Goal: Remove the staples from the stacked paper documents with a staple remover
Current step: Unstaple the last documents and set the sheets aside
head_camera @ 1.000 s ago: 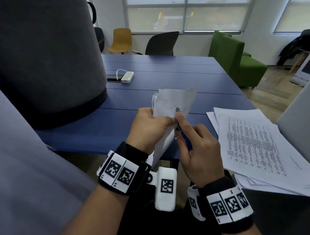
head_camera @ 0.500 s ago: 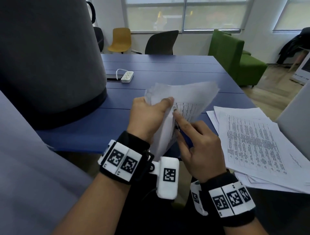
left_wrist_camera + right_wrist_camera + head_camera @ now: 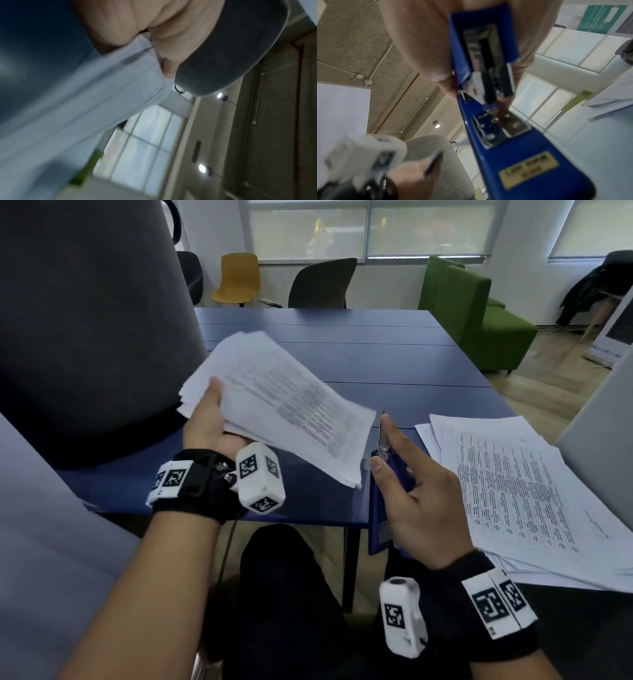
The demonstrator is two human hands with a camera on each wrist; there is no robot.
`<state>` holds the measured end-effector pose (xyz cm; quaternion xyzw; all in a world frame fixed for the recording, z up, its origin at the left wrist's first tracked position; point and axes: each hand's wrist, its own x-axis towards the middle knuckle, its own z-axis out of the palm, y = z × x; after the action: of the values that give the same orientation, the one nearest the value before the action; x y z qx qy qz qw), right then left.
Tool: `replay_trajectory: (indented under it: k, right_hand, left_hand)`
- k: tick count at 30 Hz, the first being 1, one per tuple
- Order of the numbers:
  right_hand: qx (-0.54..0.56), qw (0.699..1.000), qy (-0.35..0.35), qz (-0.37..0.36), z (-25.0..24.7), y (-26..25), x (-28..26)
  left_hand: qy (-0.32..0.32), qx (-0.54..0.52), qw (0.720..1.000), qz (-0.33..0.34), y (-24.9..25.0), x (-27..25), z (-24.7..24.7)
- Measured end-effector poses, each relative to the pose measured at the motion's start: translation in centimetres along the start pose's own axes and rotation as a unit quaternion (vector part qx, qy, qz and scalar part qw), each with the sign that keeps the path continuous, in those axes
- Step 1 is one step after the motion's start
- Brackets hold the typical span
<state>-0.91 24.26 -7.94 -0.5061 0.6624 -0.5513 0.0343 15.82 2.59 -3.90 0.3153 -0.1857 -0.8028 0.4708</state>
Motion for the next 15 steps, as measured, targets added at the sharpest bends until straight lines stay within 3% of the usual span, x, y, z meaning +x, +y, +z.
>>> replay_trajectory:
  k: [3, 4, 7, 10, 12, 15]
  right_hand:
    - [0.029, 0.999, -0.032, 0.017, 0.7, 0.0, 0.2]
    - [0.039, 0.998, -0.046, 0.024, 1.0, 0.1, 0.1]
    - [0.037, 0.992, -0.114, 0.049, 2.1, 0.6, -0.3]
    - [0.006, 0.975, -0.208, 0.073, 3.2, 0.9, -0.8]
    - [0.031, 0.964, -0.247, 0.098, 4.2, 0.5, -1.0]
    - [0.093, 0.938, -0.307, 0.129, 6.8, -0.4, -1.7]
  left_hand:
    - [0.146, 0.023, 0.988, 0.053, -1.4, 1.3, -3.9]
    - [0.169, 0.041, 0.984, 0.048, -2.3, 1.4, -5.0]
    - [0.157, 0.147, 0.977, 0.000, -4.1, 0.3, -6.6]
    - [0.149, 0.274, 0.950, 0.007, -2.9, -0.2, -7.6]
    - [0.150, 0.418, 0.895, 0.038, -0.9, -0.1, -9.0]
    - [0.134, 0.694, 0.701, 0.097, 2.2, -1.3, -12.3]
